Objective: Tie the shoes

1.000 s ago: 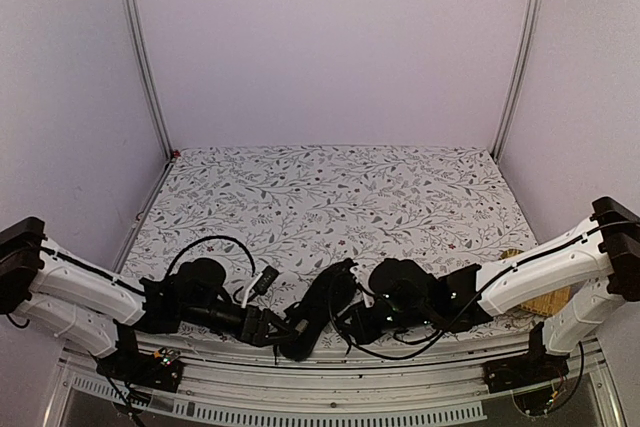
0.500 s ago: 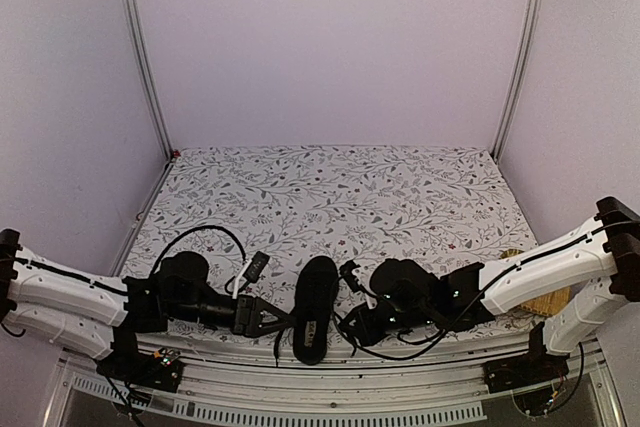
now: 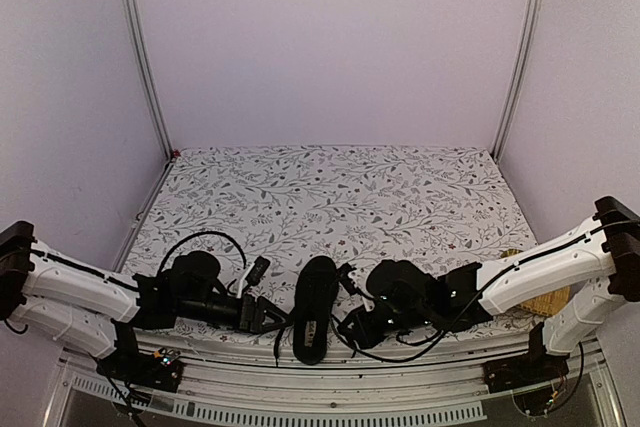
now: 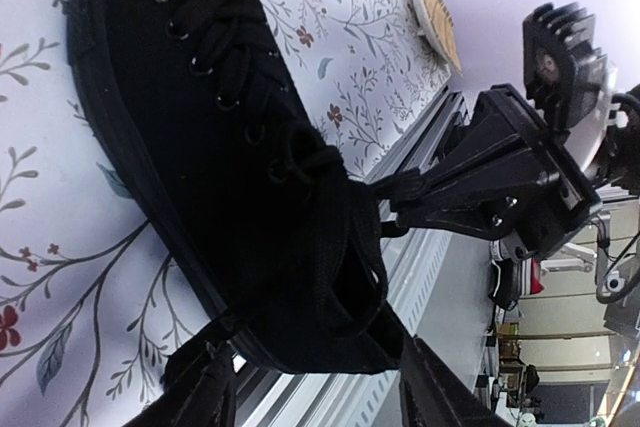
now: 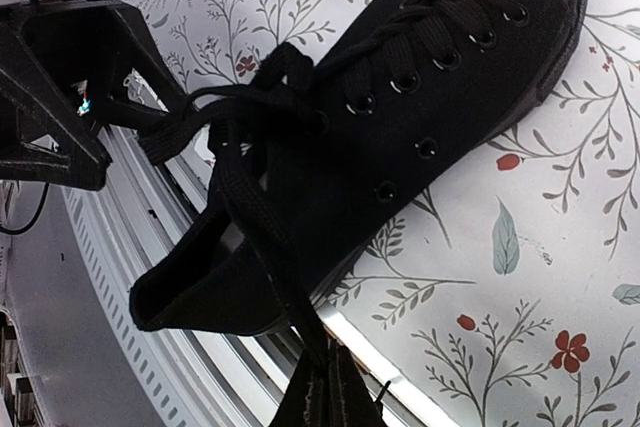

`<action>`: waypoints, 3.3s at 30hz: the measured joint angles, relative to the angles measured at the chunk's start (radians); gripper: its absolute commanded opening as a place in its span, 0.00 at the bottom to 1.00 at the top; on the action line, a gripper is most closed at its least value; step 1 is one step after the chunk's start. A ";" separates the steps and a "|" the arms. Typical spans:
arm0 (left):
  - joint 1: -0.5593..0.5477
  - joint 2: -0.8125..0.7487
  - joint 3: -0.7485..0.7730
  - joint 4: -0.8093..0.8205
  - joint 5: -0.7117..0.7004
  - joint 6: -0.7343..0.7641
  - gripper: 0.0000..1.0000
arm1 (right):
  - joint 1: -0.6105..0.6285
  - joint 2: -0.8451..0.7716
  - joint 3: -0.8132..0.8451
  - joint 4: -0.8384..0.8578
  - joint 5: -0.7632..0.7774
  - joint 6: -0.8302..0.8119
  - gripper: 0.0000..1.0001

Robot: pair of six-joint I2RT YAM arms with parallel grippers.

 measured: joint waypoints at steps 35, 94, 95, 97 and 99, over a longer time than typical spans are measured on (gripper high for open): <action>0.067 0.064 0.091 0.023 0.063 0.047 0.21 | 0.102 0.296 0.412 -0.108 -0.115 -0.028 0.02; 0.083 0.040 0.085 -0.018 0.070 0.032 0.00 | 0.098 0.165 0.307 -0.190 -0.161 0.144 0.02; 0.083 0.040 0.085 -0.019 0.070 0.032 0.00 | 0.095 0.158 0.307 -0.209 -0.161 0.144 0.02; 0.083 0.040 0.085 -0.020 0.071 0.032 0.00 | 0.084 0.135 0.307 -0.261 -0.161 0.137 0.02; 0.083 0.040 0.085 -0.020 0.073 0.032 0.00 | 0.067 0.110 0.307 -0.312 -0.161 0.124 0.02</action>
